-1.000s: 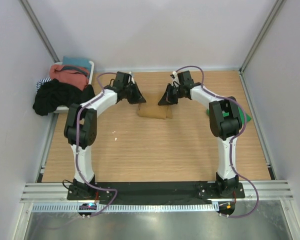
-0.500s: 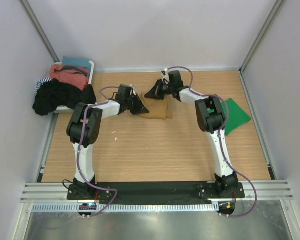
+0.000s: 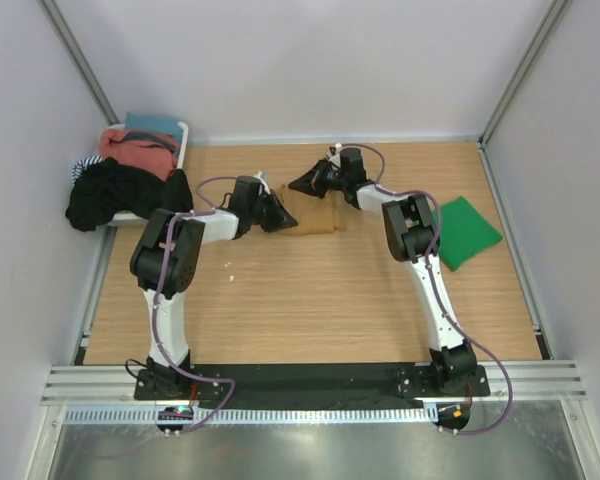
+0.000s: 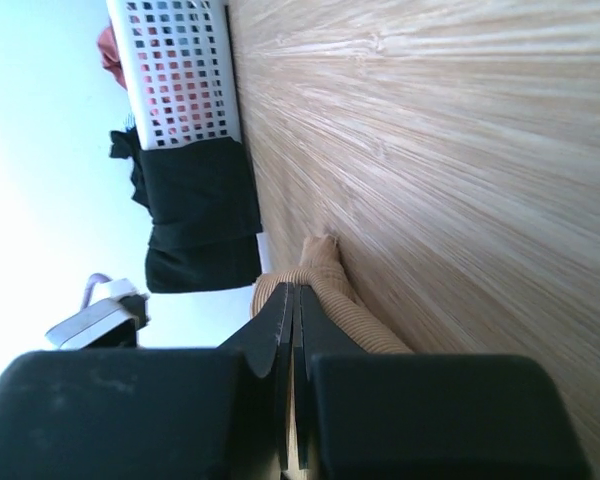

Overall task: Fold and stack the tank tops
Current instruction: Fold the tank top, then neatly place the folded tank top to the corner

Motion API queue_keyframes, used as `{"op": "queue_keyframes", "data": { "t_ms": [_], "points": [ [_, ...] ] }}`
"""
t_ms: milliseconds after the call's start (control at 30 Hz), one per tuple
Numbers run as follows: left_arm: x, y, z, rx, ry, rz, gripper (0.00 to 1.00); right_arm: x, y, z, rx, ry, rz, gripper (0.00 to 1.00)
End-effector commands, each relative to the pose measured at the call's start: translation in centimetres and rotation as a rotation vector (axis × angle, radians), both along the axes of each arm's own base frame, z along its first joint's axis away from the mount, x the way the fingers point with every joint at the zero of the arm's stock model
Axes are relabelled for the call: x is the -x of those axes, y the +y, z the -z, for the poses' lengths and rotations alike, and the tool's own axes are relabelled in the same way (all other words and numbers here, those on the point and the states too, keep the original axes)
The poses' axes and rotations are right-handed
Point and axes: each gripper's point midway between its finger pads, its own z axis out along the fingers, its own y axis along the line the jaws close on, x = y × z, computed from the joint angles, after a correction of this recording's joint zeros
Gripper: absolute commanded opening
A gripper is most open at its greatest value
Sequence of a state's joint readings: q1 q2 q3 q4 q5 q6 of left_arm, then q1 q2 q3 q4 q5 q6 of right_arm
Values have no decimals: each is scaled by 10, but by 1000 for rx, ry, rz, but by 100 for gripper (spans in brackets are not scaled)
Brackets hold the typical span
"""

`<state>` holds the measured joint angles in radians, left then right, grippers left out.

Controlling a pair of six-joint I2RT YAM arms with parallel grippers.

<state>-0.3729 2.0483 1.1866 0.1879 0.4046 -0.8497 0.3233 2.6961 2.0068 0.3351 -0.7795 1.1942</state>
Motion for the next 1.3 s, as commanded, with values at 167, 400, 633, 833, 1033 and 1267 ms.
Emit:
{"op": "queue_keyframes", "data": {
  "t_ms": [167,400,633,833,1033,1267],
  "points": [
    [23,25,-45,-101,-49,-22,0,5,-17,-114,119,-263,-38,8],
    [26,28,-71,-89,-70,-49,6,55,-33,-143,188,-343,-105,27],
    [7,46,-58,-230,-47,-120,70,77,-94,-81,629,-197,-65,58],
    [-6,45,-49,-274,-23,-117,71,93,-137,-46,845,-104,-21,80],
    [-21,39,-28,-296,3,-102,70,94,-146,-22,886,-73,-5,79],
    [-32,34,-1,-312,47,-89,72,84,-136,9,863,-35,-28,74]
  ]
}}
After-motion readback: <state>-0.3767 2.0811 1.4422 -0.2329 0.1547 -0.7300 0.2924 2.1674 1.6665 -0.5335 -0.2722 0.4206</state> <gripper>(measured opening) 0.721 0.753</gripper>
